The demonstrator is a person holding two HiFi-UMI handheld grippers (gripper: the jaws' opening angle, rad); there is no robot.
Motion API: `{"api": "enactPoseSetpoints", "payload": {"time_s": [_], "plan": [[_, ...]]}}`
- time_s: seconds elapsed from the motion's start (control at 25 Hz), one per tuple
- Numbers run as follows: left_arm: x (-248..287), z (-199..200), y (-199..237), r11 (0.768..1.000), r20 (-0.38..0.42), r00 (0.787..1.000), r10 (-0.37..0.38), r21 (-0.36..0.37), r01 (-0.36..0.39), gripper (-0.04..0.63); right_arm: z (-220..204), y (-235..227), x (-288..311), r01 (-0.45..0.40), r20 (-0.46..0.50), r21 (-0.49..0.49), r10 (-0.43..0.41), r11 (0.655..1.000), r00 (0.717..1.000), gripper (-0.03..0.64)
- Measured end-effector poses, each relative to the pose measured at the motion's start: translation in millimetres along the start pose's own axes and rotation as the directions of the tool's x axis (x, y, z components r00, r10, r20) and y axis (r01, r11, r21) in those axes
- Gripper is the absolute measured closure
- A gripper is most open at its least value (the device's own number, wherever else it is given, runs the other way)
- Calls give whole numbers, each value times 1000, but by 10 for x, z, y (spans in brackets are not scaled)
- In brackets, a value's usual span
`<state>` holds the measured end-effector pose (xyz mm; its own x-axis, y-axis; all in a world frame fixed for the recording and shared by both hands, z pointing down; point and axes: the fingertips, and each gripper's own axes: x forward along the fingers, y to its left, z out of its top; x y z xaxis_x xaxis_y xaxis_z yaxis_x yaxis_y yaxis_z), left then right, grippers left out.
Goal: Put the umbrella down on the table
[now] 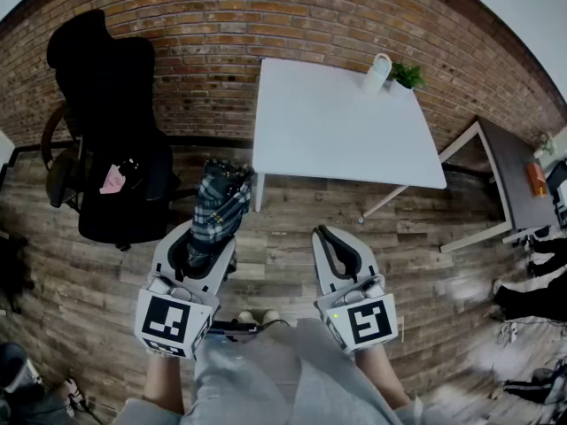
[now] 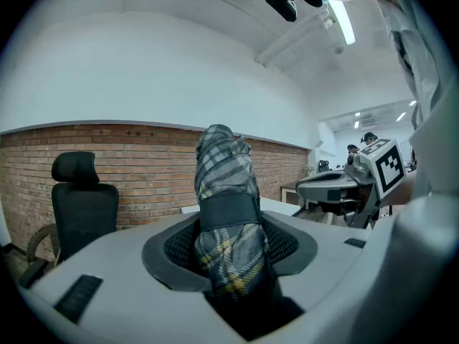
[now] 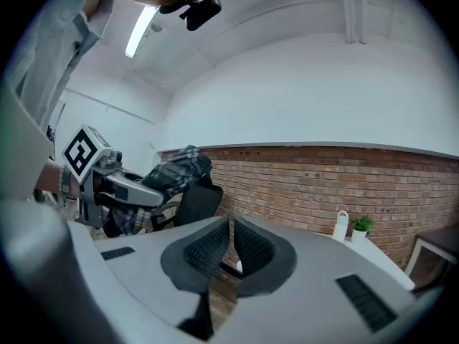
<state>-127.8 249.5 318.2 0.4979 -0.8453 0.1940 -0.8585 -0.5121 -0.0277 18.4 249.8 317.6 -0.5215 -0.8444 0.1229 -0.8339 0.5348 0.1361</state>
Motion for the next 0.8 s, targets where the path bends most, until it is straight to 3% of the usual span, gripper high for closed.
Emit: {"api": "enactPoseSetpoints", "payload": {"time_s": [0.8], "plan": [[-26, -4, 9, 1000, -11, 1000, -10, 1, 11, 367, -44, 29, -14, 9, -12, 15, -9, 1000, 1000, 565]]}}
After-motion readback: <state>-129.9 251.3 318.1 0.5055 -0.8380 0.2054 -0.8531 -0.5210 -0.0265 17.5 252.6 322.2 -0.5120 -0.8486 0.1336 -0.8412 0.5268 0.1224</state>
